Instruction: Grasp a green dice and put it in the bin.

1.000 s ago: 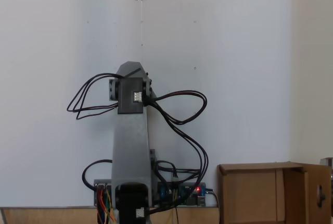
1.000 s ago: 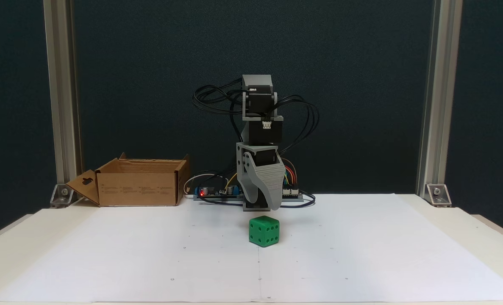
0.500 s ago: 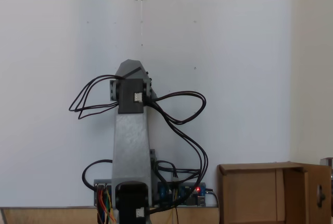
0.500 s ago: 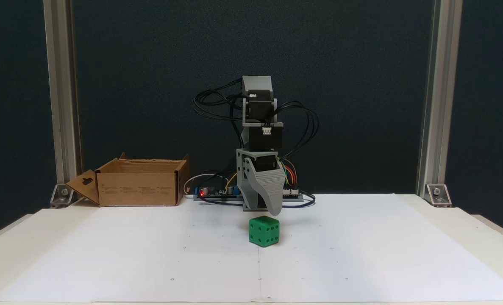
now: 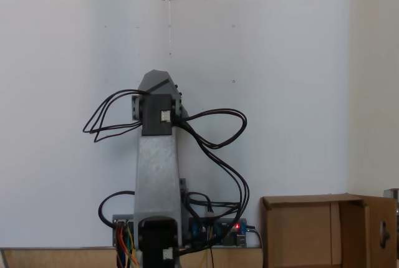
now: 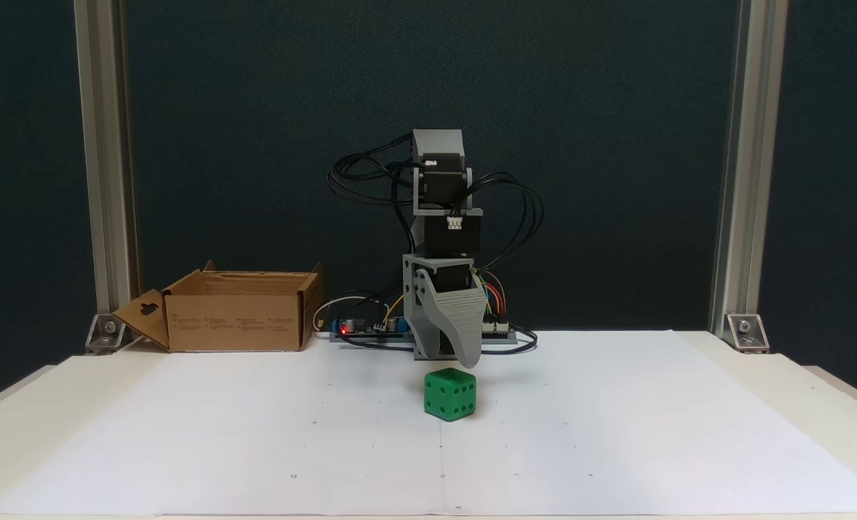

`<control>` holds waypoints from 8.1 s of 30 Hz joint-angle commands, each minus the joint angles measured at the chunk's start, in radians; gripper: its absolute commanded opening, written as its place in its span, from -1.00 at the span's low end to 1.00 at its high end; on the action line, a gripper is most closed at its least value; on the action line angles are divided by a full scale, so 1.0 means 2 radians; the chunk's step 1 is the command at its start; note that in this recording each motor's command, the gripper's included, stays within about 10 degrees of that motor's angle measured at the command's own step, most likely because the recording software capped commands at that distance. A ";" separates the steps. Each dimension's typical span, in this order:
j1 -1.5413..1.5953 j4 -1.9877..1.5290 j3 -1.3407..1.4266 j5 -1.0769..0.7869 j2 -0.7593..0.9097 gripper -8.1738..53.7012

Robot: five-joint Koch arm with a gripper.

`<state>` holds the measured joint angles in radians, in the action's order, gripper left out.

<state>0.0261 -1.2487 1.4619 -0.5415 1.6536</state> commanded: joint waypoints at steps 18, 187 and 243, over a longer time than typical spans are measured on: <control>0.007 0.065 0.031 -0.047 -0.025 0.66; -0.892 -0.213 -0.485 0.088 -0.181 0.47; -0.183 0.261 -0.388 0.250 0.090 0.73</control>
<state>-0.3405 -0.8698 0.7010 -0.0261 1.8024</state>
